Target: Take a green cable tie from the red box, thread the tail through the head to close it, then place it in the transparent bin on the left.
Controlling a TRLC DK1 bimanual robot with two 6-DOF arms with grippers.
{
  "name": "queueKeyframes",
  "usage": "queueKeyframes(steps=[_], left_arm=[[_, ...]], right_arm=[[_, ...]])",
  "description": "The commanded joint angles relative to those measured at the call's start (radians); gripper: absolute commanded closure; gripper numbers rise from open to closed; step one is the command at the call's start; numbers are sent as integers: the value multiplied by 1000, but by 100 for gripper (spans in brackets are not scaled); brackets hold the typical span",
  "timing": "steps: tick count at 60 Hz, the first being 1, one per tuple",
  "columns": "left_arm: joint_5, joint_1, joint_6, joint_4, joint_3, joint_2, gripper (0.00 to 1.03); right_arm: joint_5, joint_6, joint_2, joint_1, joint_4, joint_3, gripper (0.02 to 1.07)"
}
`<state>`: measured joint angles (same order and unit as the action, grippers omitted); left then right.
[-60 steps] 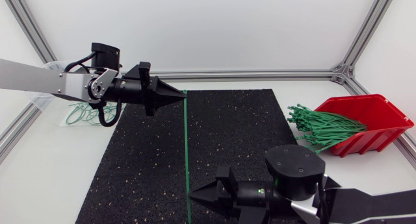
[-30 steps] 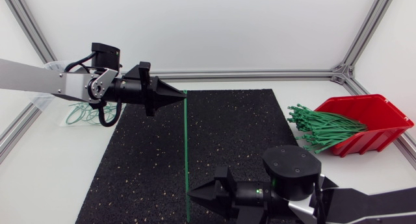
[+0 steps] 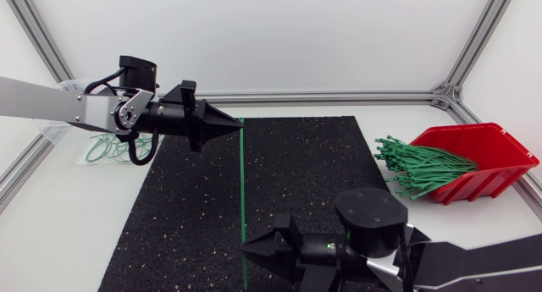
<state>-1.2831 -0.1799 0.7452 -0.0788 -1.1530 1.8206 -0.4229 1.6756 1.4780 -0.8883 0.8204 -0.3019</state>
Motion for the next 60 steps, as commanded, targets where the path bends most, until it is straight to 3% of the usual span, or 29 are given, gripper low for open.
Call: queueKeyframes(steps=[1, 13, 19, 29, 47, 60], left_arm=[[-21, -4, 26, -7, -17, -3, 99], [-22, -4, 26, -7, -19, -1, 99], [-22, -4, 26, -7, -17, -1, 99], [-24, -6, 26, -7, -17, -1, 99], [-24, -4, 25, -7, -17, -3, 99], [-24, -4, 13, -9, -11, -3, 99]], right_arm=[[-4, 22, 10, -6, 22, -13, 77], [1, 24, 4, -23, 25, -2, 82], [3, 30, 1, -26, 26, 4, 91], [6, 33, -1, -28, 26, 14, 98], [22, 19, -38, -23, 20, 23, 100], [42, -99, -73, -26, 0, 12, 101]])
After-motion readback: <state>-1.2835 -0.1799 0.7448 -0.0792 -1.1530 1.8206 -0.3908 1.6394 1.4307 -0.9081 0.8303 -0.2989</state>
